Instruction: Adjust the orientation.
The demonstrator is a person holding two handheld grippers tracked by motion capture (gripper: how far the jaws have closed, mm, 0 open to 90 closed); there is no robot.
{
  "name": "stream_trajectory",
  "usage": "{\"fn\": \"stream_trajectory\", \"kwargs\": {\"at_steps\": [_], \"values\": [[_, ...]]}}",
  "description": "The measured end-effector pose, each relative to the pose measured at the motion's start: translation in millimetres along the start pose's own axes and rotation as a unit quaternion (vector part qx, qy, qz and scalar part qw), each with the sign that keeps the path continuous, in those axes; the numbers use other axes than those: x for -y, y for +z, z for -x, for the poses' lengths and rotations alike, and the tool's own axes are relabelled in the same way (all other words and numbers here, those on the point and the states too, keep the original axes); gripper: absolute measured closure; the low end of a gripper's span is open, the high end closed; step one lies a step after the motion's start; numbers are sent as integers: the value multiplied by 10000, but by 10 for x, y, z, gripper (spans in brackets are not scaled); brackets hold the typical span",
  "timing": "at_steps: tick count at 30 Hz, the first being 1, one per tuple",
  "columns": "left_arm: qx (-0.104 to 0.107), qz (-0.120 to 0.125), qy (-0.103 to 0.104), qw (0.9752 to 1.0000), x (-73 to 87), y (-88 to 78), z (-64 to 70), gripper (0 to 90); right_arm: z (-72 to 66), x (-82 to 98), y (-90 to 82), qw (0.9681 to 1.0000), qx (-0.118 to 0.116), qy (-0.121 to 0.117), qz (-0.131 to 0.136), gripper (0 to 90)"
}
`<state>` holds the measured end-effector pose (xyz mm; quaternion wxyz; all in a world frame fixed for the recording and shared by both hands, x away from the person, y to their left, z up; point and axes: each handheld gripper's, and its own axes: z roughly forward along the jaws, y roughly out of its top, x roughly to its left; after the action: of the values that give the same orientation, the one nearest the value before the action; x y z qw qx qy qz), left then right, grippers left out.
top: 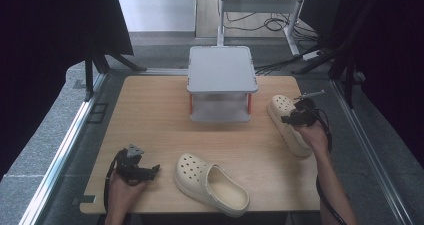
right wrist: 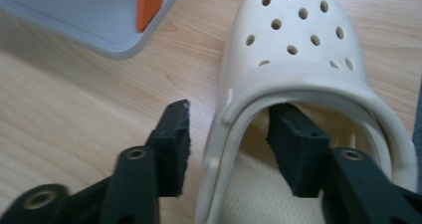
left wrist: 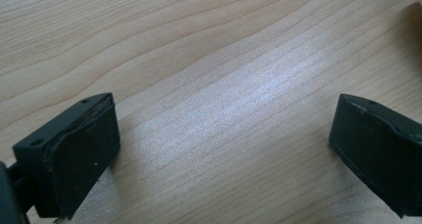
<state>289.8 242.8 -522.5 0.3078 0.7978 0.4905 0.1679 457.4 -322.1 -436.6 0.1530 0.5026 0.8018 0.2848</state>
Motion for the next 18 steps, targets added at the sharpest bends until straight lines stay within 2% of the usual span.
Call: {"fn": "stream_trajectory", "kwargs": {"at_steps": [2,4,5,8,14,18], "values": [[0,0,0,10000,0,0,0,0,28,-8,56,10000,-40,30,-72,590],[0,2,-2,10000,0,0,0,0,40,-10,76,9996,-247,106,-45,694],[0,1,-2,10000,0,0,0,0,35,-10,78,9994,-311,125,-45,713],[0,0,0,10000,0,0,0,0,15,-1,61,9995,-233,199,-55,750],[0,2,-3,10000,0,0,0,0,-21,72,-40,10000,0,34,-45,772],[3,8,-9,10000,0,1,2,0,-58,121,-190,9999,-64,21,75,772]]}}
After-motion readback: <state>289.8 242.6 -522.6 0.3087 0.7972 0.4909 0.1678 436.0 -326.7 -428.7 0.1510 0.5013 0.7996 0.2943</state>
